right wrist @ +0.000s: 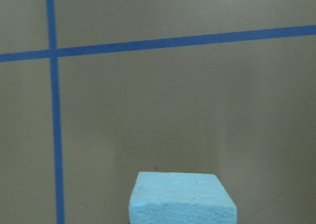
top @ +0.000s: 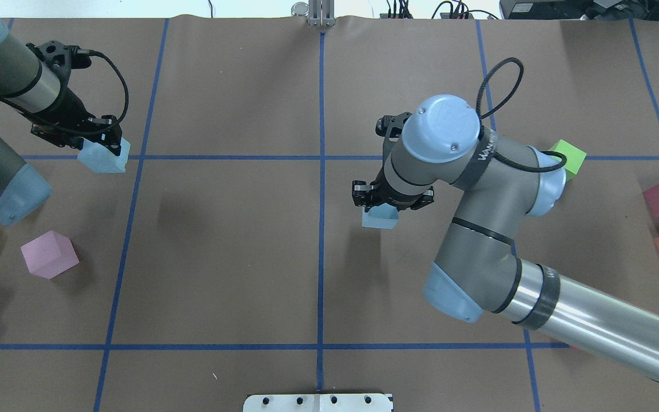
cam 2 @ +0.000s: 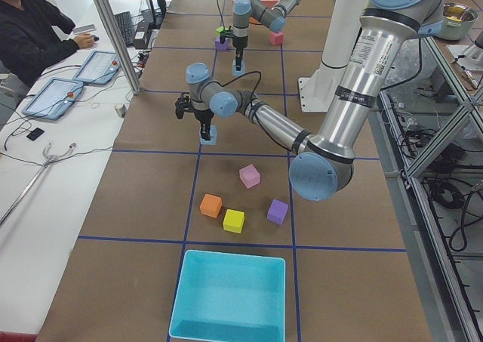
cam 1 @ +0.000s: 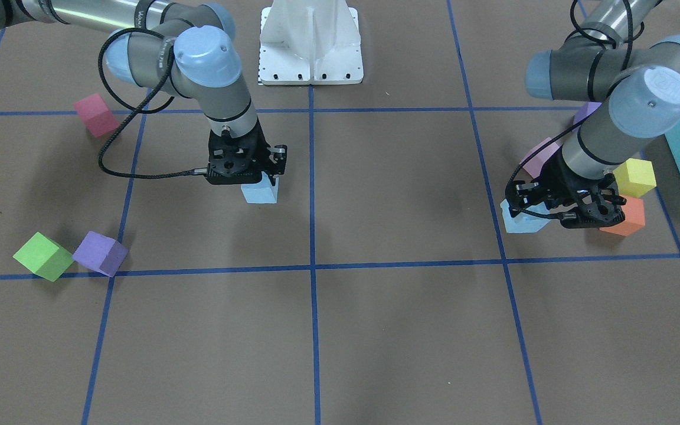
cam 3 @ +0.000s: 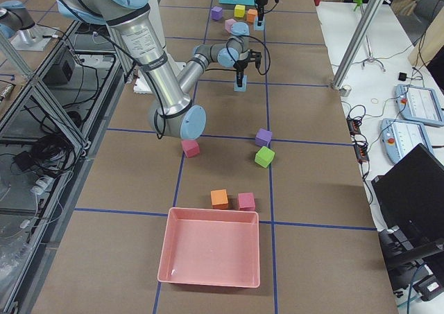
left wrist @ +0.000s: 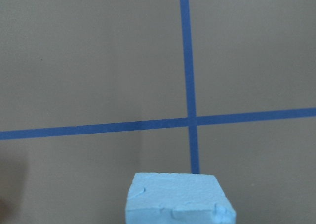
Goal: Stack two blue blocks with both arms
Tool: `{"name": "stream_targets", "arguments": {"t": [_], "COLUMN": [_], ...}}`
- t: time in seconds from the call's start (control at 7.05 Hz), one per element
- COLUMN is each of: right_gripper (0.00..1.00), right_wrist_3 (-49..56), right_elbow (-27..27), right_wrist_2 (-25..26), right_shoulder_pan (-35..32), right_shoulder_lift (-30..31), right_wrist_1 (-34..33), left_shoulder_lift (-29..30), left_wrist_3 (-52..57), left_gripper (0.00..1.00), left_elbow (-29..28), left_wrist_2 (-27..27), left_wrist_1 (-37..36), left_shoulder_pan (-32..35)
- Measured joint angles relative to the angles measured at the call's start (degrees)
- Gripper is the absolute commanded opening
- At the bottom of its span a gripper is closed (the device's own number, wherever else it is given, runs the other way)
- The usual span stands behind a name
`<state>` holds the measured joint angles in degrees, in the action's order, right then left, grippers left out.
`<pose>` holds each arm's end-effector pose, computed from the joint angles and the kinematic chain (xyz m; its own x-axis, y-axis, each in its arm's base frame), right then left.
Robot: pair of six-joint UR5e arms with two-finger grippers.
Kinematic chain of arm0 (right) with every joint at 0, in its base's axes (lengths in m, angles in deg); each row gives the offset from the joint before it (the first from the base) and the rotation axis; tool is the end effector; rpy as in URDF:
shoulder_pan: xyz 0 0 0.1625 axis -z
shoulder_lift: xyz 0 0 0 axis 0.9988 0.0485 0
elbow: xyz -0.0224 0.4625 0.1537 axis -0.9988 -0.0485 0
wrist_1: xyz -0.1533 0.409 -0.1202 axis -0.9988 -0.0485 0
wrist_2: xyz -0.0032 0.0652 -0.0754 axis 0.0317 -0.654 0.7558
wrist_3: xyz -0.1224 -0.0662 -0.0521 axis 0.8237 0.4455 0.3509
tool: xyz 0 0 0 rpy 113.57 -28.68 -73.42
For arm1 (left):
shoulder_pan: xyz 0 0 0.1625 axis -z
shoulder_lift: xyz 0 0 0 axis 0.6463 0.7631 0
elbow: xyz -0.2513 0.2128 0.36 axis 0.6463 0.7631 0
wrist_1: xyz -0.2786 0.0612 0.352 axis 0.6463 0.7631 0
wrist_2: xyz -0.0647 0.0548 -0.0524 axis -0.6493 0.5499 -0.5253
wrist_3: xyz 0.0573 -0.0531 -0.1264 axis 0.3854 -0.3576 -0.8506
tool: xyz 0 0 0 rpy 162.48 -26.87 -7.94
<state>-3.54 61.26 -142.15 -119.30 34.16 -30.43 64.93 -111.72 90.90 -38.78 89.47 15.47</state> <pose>-0.6186 -0.4857 0.2793 0.6555 0.0410 0.7541 -0.0810 0.9966 0.0163 0.3637 -0.6102 0.4385 0.6593 -0.0649 -0.7491 0.0587 0.9977 -0.0347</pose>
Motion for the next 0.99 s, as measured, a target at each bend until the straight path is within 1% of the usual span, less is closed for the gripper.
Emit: {"name": "stream_targets", "arguments": {"t": [0.28, 0.57, 0.71, 0.99], "right_gripper": [0.38, 0.39, 0.39, 0.41], "right_wrist_3": [-0.17, -0.26, -0.37, -0.36], "right_elbow": [-5.13, -10.23, -12.12, -14.24], "right_wrist_2": [0.78, 1.57, 2.34, 3.08], "right_shoulder_pan": [0.54, 1.25, 1.92, 2.92], "right_shoulder_lift": [-5.08, -9.66, -11.08, -12.1], "right_wrist_1": [-0.27, -0.24, -0.11, 0.14], "left_shoulder_lift": [3.42, 4.96, 5.58, 6.93], "left_wrist_3": [-5.36, -8.35, -9.77, -11.74], "left_gripper": [0.43, 0.43, 0.43, 0.43], "left_elbow": [-0.08, -0.14, -0.13, -0.01], "left_wrist_2": [-0.41, -0.46, -0.46, -0.47], "left_wrist_1": [-2.53, -2.99, -3.02, -3.69], "left_shoulder_pan": [-0.1, -0.16, -0.2, -0.25]}}
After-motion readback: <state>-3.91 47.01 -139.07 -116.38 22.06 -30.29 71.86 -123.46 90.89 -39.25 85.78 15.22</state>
